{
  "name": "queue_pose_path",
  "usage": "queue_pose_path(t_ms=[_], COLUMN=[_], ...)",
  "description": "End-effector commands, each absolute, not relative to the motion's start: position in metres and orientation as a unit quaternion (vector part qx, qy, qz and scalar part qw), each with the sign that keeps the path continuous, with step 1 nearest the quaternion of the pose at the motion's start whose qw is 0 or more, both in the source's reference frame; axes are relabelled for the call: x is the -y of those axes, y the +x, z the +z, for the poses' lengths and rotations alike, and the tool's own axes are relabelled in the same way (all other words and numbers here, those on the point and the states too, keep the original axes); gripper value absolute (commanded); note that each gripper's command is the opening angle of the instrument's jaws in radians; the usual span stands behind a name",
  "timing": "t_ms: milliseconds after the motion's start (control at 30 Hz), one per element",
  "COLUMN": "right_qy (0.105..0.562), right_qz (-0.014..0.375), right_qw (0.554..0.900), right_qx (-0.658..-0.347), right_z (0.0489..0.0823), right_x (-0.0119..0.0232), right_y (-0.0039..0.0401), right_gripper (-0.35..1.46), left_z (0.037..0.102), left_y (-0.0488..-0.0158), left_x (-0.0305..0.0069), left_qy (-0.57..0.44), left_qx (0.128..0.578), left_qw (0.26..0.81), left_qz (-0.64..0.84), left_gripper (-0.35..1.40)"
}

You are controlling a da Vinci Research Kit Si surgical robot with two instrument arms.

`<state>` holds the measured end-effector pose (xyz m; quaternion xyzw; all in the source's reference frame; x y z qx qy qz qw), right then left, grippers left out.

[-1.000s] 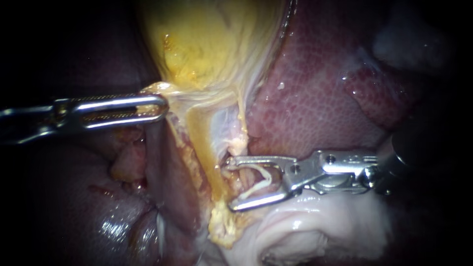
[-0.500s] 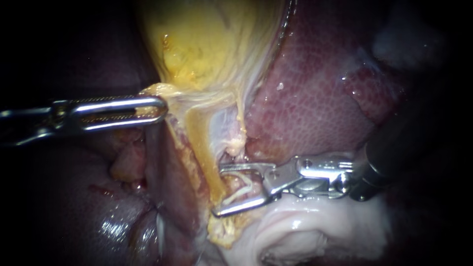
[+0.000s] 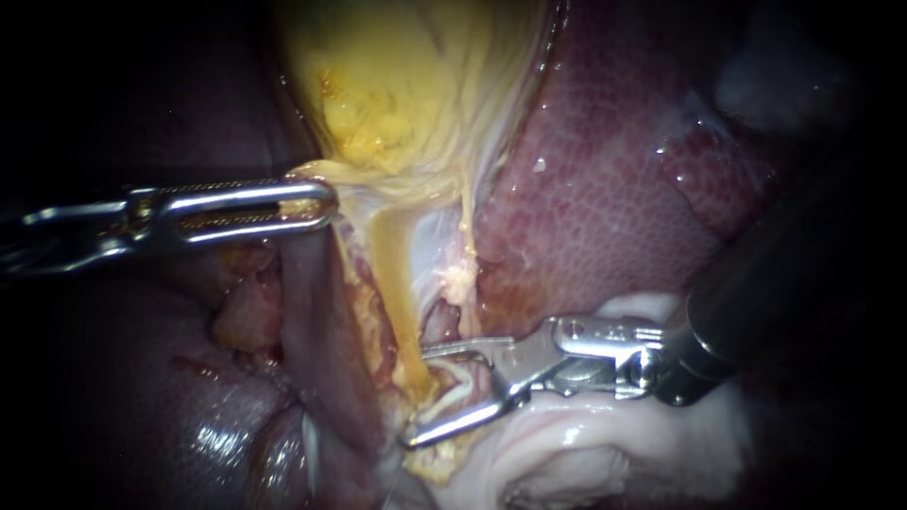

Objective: Clipping first clip left tube

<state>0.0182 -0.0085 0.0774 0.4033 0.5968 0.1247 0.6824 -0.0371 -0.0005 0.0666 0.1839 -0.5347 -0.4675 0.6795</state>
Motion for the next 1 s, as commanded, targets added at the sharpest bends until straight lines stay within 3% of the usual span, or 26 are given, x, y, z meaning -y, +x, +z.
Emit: queue_pose_path(t_ms=[33,600,700,800,1000], right_qy=[0.404,0.409,0.415,0.428,0.420], right_qz=[0.124,0.125,0.115,0.099,0.109], right_qw=[0.681,0.684,0.693,0.706,0.710], right_qx=[-0.598,-0.591,-0.578,-0.556,-0.554], right_z=[0.0774,0.0796,0.0800,0.0806,0.0814], right_x=[0.0086,0.0096,0.0099,0.0101,0.0094], right_y=[0.0184,0.0202,0.0197,0.0191,0.0187], right_gripper=[0.57,0.49,0.30,-0.35,-0.35], left_z=[0.0669,0.0677,0.0677,0.0677,0.0673], left_y=[-0.0372,-0.0389,-0.0389,-0.0389,-0.0388], left_x=[0.0005,0.0004,0.0004,0.0004,0.0005], left_qy=[0.185,0.190,0.191,0.191,0.192], left_qx=[0.533,0.530,0.531,0.531,0.530], left_qw=[0.681,0.684,0.684,0.684,0.684], left_qz=[-0.467,-0.463,-0.463,-0.463,-0.463], left_gripper=[-0.35,-0.35,-0.35,-0.35,-0.35])
